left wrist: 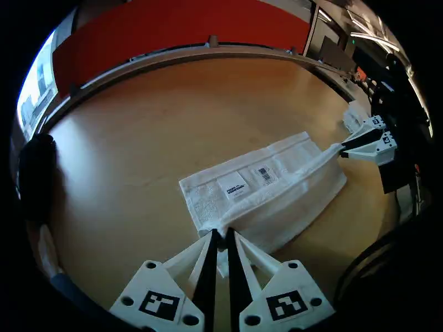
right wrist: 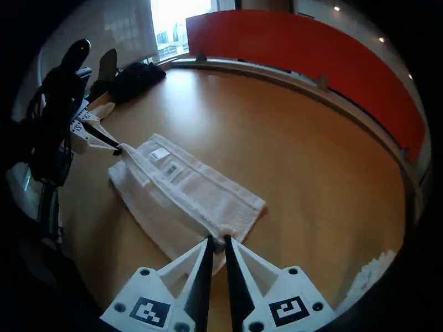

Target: Fold towel

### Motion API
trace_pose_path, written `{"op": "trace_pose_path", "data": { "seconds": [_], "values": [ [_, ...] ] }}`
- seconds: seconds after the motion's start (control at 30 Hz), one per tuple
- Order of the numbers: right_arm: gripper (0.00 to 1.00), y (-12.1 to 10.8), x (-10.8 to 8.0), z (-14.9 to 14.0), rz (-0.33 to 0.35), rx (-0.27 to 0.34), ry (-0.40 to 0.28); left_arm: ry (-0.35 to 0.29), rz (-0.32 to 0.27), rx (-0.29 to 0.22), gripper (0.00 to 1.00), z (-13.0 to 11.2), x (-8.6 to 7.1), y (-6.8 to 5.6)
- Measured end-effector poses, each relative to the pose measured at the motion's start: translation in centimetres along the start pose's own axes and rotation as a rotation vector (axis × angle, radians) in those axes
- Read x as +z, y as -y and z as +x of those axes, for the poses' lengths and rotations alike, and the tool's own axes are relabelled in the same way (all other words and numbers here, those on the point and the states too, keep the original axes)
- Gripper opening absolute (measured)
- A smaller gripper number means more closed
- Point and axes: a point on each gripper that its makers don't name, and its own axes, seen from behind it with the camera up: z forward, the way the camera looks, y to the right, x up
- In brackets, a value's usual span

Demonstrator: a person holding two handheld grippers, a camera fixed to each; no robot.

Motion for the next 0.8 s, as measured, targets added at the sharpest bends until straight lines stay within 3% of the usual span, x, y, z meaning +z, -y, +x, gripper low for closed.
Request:
{"op": "trace_pose_path", "data": {
  "seconds": [0.37,0.53,0.73,0.8],
  "values": [
    [0.21,-0.8,1.5,-0.7,-0.032,0.025,0.02,0.008,0.018,-0.001,0.25,-0.2,1.4,0.7],
    [0.34,-1.4,2.0,-0.9,-0.055,0.023,0.027,0.019,0.033,0.021,0.29,-0.5,2.0,1.1],
    [0.51,-2.1,2.3,-1.1,-0.076,0.016,0.037,0.025,0.059,0.05,0.45,-0.6,2.2,1.6],
    [0.57,-2.3,2.3,-1.1,-0.081,0.015,0.038,0.027,0.062,0.052,0.46,-0.6,2.2,1.7]
  ]
}}
